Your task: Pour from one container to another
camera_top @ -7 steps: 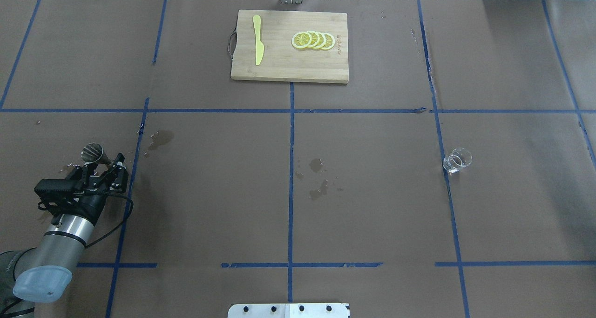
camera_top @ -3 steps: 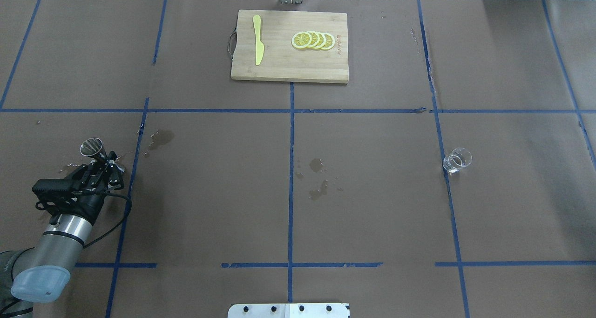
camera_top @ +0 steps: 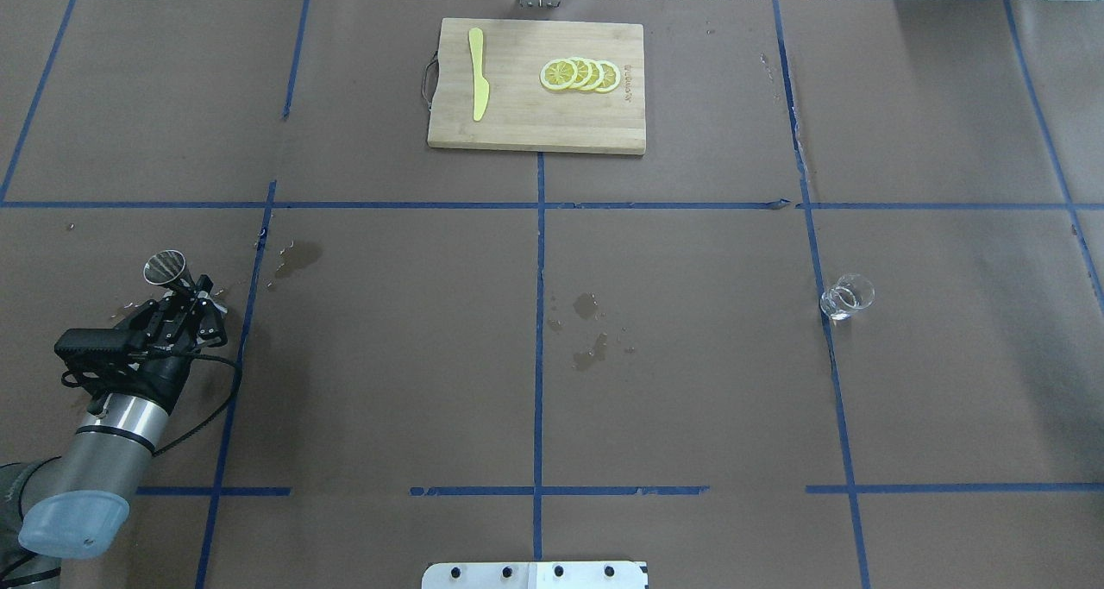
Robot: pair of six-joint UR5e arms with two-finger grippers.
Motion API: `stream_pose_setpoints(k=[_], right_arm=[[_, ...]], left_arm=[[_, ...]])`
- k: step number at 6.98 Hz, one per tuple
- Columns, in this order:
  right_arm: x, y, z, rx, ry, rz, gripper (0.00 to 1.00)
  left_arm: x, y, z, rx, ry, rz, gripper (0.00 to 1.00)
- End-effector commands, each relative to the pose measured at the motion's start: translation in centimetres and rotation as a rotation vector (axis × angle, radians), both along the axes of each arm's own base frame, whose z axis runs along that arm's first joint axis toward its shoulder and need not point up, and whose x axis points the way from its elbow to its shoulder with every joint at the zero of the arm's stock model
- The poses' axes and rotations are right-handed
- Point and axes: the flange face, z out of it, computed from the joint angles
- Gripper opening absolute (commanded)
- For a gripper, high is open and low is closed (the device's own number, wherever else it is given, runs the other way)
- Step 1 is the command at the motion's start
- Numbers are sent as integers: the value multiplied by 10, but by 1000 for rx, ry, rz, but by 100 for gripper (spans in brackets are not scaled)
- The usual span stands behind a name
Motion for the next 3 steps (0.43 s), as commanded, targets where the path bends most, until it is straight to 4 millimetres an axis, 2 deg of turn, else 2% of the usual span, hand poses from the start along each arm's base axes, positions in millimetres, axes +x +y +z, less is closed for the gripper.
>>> stream_pose_setpoints(k=[1,2,3], right_arm=[[-4,-4,-9,22,-3,-8,100],[-17,-8,-18,86,-11,-29,100],[-33,-10,-29,156,-28,-43,100]], left_arm=[[-4,-1,-14,26,4,-33,0],[1,-2,-29,56,-21,-46,0],[20,-6,-65,89,-12,-38,0]])
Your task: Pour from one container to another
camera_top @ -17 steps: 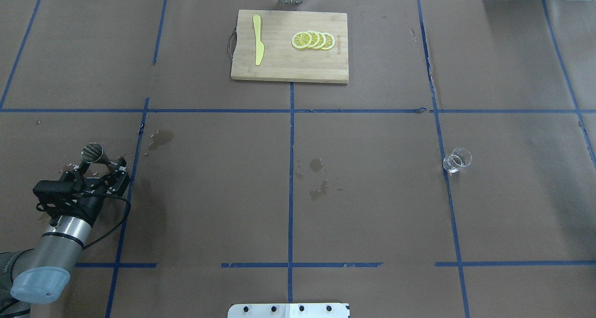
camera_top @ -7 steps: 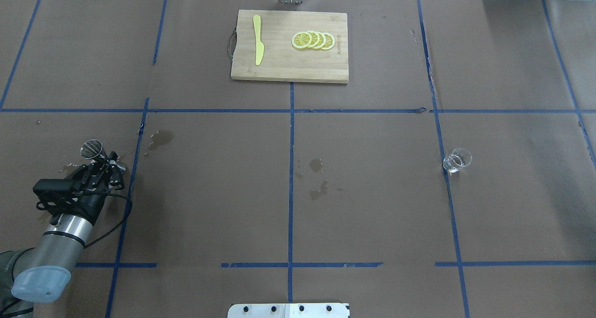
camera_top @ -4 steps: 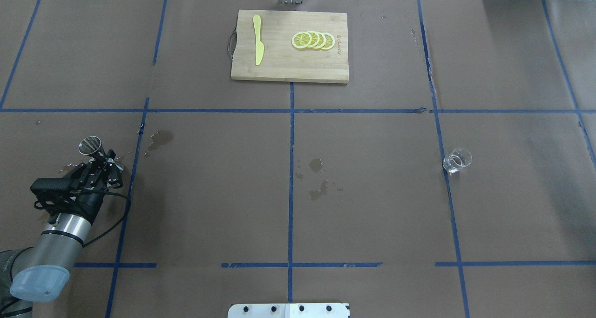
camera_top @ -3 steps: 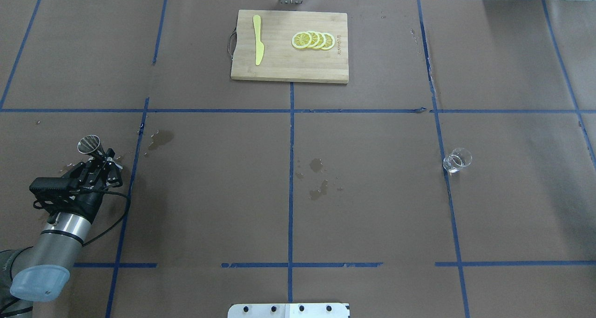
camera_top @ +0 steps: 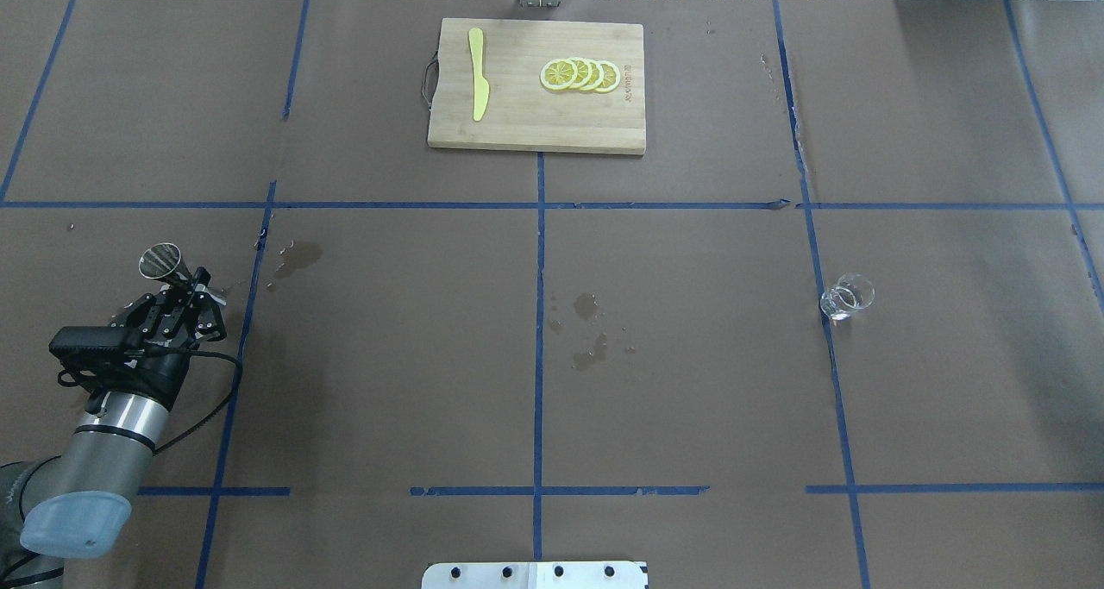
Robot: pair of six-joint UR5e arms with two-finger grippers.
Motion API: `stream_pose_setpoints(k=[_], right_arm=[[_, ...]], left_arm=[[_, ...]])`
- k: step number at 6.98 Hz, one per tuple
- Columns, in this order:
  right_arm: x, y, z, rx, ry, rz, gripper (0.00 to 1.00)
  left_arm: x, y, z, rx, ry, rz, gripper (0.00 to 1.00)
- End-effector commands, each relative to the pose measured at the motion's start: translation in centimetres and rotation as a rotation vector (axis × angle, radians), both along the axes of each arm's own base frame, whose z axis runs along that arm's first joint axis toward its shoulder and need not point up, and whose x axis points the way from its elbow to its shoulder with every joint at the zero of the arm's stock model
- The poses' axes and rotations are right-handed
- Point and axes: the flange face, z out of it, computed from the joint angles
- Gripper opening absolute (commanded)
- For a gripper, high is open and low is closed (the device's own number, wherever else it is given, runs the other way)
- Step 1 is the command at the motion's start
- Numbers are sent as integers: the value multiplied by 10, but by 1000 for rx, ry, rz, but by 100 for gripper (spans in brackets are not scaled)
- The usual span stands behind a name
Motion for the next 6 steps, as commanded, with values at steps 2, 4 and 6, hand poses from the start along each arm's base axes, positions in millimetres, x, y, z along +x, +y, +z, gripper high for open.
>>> stream_pose_setpoints(k=[2,4,6], right_arm=[[-59,1,-40,161,-88,80,100],[-102,22,-68,149,-229,240,100],[-155,87,-83,218,-225,351,100]], left_arm=[[43,-7,-86,86,-29,21,0],[50,-8,-106,102,-32,24,0],[52,-9,-105,102,-35,24,0]])
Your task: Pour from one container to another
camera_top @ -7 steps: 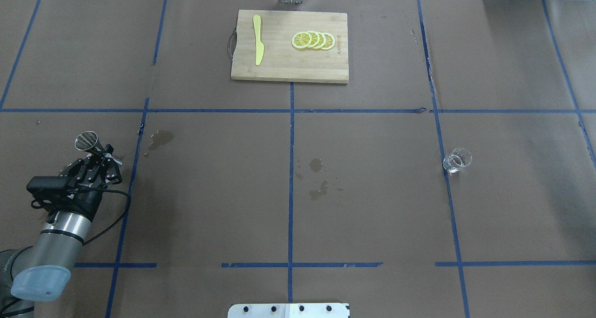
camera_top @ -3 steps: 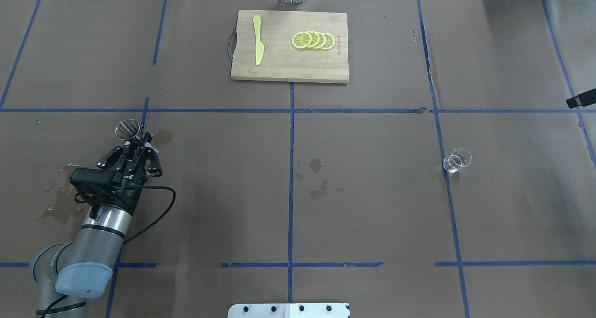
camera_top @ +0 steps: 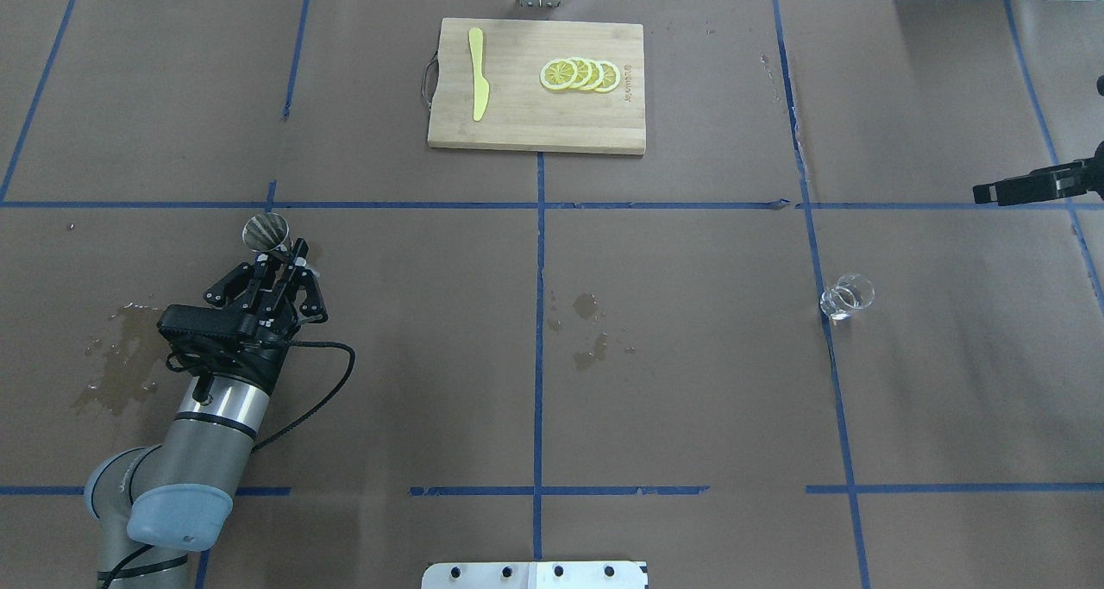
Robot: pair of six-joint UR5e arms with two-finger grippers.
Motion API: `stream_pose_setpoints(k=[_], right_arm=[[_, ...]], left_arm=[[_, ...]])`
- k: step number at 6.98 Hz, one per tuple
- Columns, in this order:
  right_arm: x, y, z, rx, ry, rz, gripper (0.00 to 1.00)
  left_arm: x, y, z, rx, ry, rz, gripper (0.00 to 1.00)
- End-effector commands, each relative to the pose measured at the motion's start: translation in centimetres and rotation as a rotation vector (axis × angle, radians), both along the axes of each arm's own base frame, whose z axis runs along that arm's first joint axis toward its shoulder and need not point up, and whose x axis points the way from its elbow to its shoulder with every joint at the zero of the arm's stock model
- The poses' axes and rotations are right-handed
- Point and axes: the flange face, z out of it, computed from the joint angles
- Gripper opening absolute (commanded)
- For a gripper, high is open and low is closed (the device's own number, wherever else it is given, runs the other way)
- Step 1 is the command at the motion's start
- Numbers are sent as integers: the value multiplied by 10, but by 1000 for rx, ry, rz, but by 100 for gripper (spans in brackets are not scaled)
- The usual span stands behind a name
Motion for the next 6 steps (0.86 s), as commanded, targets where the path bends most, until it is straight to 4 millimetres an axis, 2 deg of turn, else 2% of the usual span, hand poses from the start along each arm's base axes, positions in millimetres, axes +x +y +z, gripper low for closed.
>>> stream_pose_setpoints(k=[1,2,4,5,6], right_arm=[[-50,75,-36,34,-20,124,100],[-69,101,-46,33,-18,179,100],[-145,154,-50,209,68,340,100],[-161,172,-50,203,24,451,100],[-185,200,-29,285,54,546,100]], left_arm=[[3,-1,-5,2,7,1,0],[5,0,-6,1,9,13,0],[7,0,-8,0,15,20,0],[7,0,-8,0,14,20,0],[7,0,-8,0,15,20,0]])
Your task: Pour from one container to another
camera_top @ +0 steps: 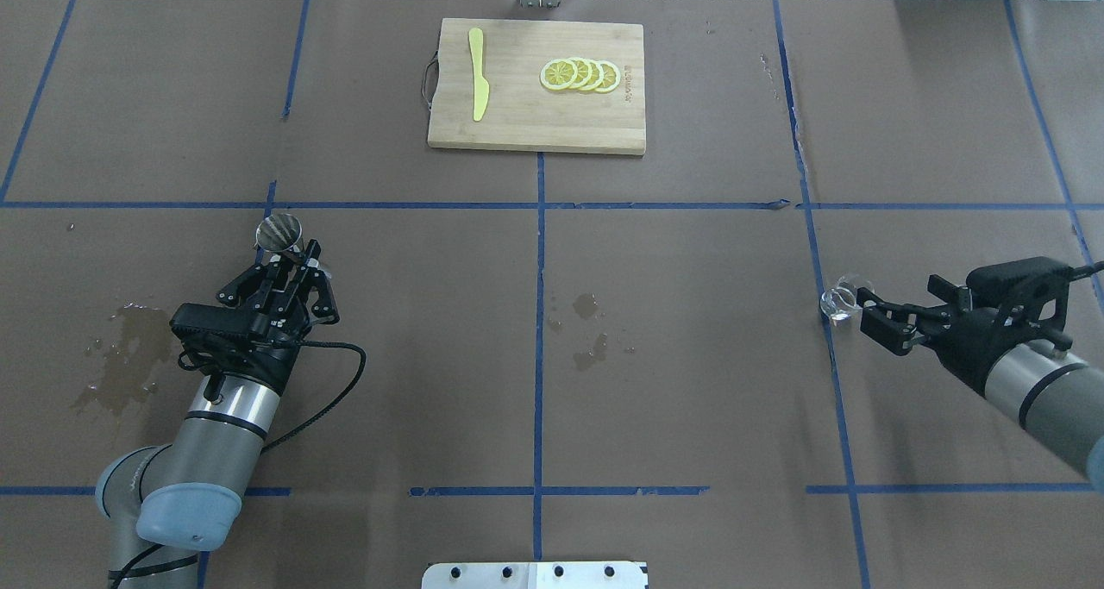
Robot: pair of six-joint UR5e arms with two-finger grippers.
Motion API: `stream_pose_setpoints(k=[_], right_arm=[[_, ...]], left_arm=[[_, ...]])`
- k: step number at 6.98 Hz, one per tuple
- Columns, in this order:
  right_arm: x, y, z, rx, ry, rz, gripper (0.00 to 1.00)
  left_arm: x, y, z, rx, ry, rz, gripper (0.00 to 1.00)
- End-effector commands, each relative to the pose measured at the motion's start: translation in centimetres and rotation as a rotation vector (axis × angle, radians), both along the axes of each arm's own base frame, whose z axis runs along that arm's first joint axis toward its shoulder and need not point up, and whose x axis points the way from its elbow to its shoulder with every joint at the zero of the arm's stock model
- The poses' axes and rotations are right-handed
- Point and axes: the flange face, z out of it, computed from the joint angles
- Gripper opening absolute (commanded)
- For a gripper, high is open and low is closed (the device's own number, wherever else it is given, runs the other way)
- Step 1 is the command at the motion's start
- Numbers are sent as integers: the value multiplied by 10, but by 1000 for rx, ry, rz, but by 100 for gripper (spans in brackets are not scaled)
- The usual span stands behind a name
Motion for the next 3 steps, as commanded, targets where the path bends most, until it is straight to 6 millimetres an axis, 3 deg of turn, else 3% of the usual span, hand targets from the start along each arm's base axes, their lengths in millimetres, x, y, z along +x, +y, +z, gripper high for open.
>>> stream_pose_setpoints(k=[1,2,3], right_arm=[[-37,43,38,137,59,170,100],[-44,40,51,124,17,229,100],[-70,37,60,134,15,252,100]], left_arm=[[1,0,0,0,0,2,0],[1,0,0,-1,3,5,0],[0,-1,0,-1,3,3,0]])
